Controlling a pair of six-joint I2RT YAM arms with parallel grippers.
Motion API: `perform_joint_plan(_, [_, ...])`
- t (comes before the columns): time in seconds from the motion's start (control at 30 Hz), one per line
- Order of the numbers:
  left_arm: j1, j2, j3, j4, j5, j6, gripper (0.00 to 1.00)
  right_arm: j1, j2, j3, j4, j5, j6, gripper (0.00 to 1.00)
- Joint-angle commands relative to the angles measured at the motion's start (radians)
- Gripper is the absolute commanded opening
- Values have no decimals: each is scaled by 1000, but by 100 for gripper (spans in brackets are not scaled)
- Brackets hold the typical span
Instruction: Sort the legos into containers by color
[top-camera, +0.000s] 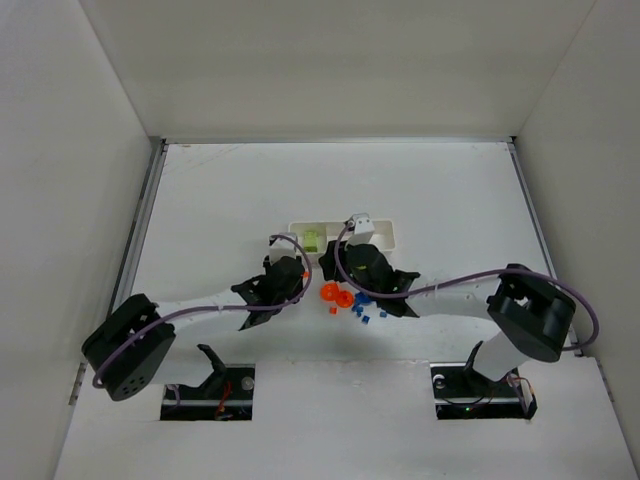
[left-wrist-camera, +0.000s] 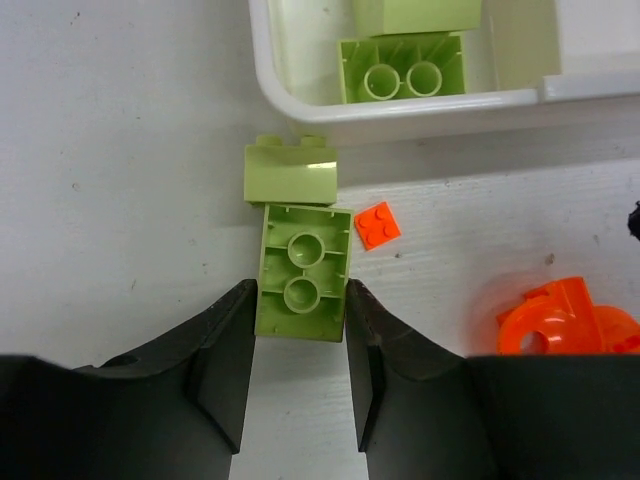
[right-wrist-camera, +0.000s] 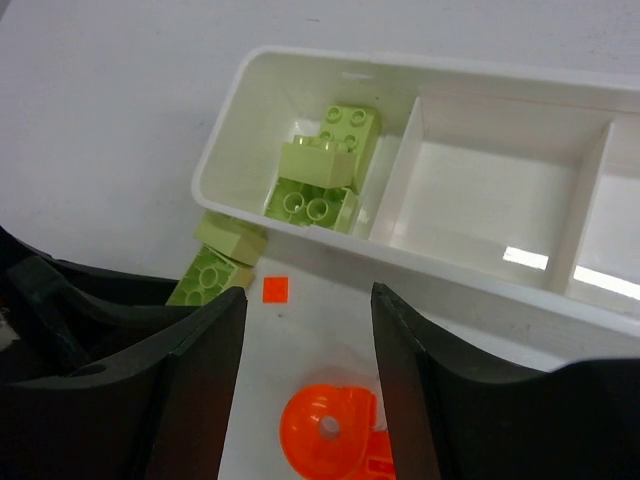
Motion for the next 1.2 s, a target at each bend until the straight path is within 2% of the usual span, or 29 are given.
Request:
perform_joint_plan(0.0, [-35,-120,1,-27,-12,-7,16,19,-85,-43,58,49,11,59])
perform_joint_plan(0.2, [-94,-335,21,-155,-20,-50,16,19,-182,-135,60,82,23,59])
perform_joint_plan(0.27, [-81,-344,40,-155,-11,-54,16,19,-188,-145,60,83,28,59])
perform_joint_plan(0.47, [29,-150,228,-112,55,-6,17,44,-182,-165,80,97,48,59])
perform_joint_plan(0.6, [97,24,336,-98,63,0,19,102,-160,-165,84,131,52,59])
perform_joint_plan(0.73, [137,98,362,-90,61,3,36,130,-139,-149,84,142,49,59])
perform_joint_plan(0.83, [144,64,331,-61,69,9,48,145,-130,-141,78,160,45,59])
perform_joint_plan(0.93, [137,-12,281,-57,71,9,53,151,-139,-155,81,172,45,59])
perform_joint_plan(1.0, [132,-77,230,-72,68,5,52,150,-156,-170,84,174,49,59])
perform_joint_plan(1.1, [91,-212,93,-115,40,-24,45,151,-198,-204,84,181,51,59])
perform_joint_plan(1.17, [69,-241,48,-132,14,-47,44,145,-215,-220,84,181,52,59])
